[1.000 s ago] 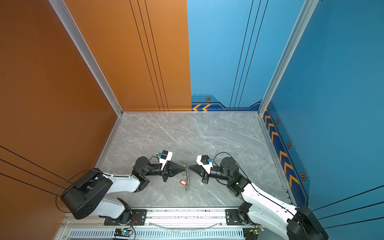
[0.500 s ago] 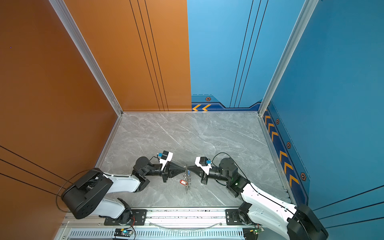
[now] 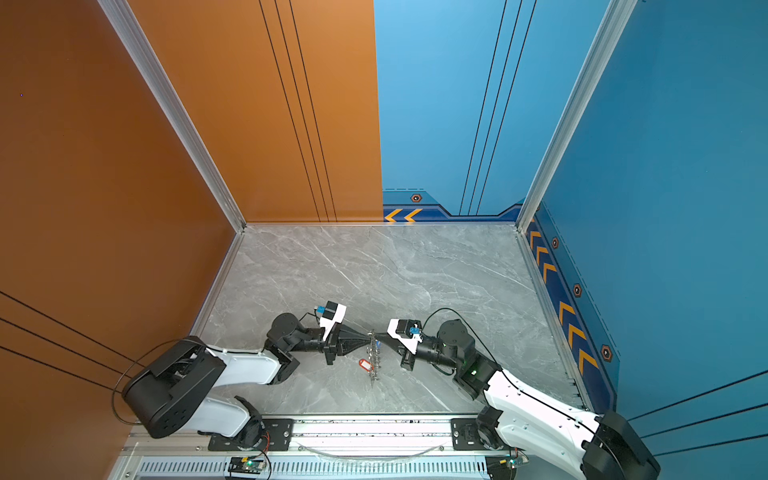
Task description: Put the keys on the keyring
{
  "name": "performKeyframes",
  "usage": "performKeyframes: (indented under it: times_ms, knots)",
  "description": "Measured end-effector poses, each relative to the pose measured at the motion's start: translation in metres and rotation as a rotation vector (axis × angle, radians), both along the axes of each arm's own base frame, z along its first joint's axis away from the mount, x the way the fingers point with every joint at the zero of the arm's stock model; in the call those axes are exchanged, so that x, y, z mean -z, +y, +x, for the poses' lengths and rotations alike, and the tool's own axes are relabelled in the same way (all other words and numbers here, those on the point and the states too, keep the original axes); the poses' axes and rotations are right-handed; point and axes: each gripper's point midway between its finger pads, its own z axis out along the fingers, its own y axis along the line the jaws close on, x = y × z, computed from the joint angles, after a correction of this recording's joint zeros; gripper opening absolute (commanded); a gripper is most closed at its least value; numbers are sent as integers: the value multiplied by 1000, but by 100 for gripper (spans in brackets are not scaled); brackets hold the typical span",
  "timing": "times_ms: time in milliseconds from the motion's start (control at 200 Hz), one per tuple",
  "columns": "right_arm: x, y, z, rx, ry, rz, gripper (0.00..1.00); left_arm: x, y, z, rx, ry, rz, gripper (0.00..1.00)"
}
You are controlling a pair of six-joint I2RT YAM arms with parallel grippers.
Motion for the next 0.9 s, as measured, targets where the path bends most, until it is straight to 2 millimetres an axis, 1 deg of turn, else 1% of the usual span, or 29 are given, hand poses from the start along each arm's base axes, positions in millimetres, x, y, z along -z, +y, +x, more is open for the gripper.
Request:
performKeyframes:
  times_ms: [571,901]
  knots:
    - [5,2,3,18,1,-15,0,4,0,1,-8,19,13,0]
    - [6,4,5,27,5,5,0,1,3,2,-38,19,9,0]
